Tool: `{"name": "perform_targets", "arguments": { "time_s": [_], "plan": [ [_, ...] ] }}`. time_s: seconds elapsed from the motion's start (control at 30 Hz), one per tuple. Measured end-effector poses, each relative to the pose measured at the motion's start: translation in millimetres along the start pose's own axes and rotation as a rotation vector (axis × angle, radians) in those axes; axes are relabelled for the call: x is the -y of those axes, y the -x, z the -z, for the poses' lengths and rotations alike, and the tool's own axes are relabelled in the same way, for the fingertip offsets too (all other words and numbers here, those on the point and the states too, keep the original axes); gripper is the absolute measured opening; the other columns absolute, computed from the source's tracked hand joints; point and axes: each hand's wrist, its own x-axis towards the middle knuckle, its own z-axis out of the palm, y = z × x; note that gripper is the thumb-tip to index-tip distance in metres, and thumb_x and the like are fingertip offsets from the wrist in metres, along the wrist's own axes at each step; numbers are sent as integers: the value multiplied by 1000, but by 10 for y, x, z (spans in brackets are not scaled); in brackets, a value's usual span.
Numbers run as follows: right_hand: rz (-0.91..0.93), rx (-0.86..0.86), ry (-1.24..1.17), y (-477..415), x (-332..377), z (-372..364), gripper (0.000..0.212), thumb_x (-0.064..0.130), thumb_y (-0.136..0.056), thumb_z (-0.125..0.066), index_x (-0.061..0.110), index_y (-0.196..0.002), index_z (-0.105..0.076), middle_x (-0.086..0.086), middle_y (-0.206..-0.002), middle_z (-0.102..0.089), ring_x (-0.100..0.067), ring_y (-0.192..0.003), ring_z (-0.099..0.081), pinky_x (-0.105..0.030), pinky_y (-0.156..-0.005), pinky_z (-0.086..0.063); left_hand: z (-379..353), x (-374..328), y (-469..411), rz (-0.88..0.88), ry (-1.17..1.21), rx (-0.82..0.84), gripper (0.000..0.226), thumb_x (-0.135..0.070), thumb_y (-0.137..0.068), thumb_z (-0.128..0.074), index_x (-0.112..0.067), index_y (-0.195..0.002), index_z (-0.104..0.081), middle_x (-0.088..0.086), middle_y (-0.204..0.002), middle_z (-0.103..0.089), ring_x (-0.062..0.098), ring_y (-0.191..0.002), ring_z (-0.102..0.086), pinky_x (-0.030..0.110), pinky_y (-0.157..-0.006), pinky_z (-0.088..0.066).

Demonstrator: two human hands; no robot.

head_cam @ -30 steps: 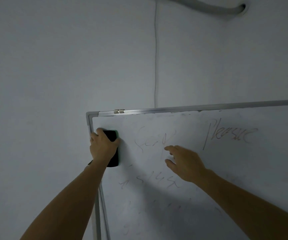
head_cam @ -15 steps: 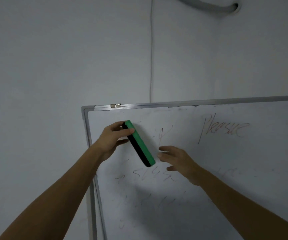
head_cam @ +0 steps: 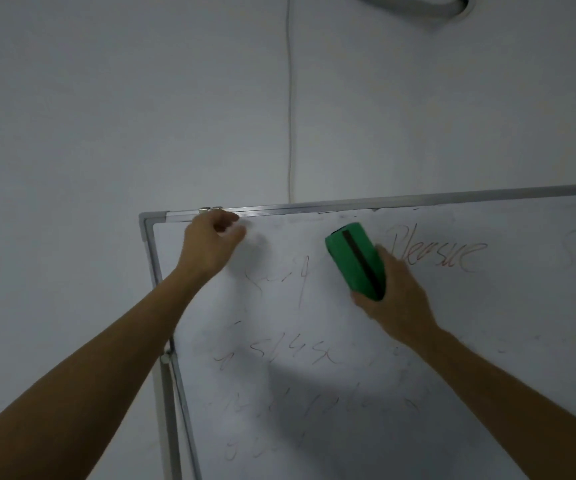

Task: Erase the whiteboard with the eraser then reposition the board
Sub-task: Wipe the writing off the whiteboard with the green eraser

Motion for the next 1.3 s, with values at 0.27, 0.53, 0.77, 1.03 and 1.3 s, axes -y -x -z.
{"name": "perform_targets", "arguments": {
  "time_s": [0.27,0.53,0.77,1.03,1.3],
  "plan": [
    [237,-384,427,-499,-276,-171,90,29,-67,-82,18,-144,-37,-20,-114,-49,-34,-98,-50,-39,-67,-52,0,365,-436,-260,-670,-83,44,-37,-97,-43,-9,-128,-57,19,-127,-56,38,-120,-48,47,-104,-32],
    [536,-199,562,-76,-575,-713,98,22,-60,-89,27,-142,-35,-19,-119,-51,-36,-104,-55,-46,-82,-55,140,738,-556,-421,-762,-97,45,-43,-96,-32,-13,-115,-60,13,-98,-62,36,-92,-56,45,-92,-37],
    [296,-356,466,-67,-345,-870,93,26,-67,-84,22,-145,-33,-21,-122,-48,-35,-104,-50,-41,-75,-54,51,864,-580,-512,-746,-166,44,-41,-98,-34,-13,-123,-55,11,-102,-61,35,-92,-53,44,-92,-33],
    [450,-266,557,36,-380,-906,97,22,-58,-89,27,-140,-38,-19,-120,-51,-37,-102,-53,-46,-82,-53,113,941,-595,-552,-732,-139,49,-40,-97,-32,-10,-133,-49,10,-106,-61,34,-96,-53,41,-96,-30],
    [229,-399,410,-34,-175,-1044,96,23,-64,-87,19,-145,-35,-23,-122,-47,-38,-102,-52,-43,-75,-54,84,952,-587,-549,-718,-148,48,-38,-97,-32,-10,-132,-50,11,-106,-61,34,-97,-53,41,-96,-30]
  ]
}}
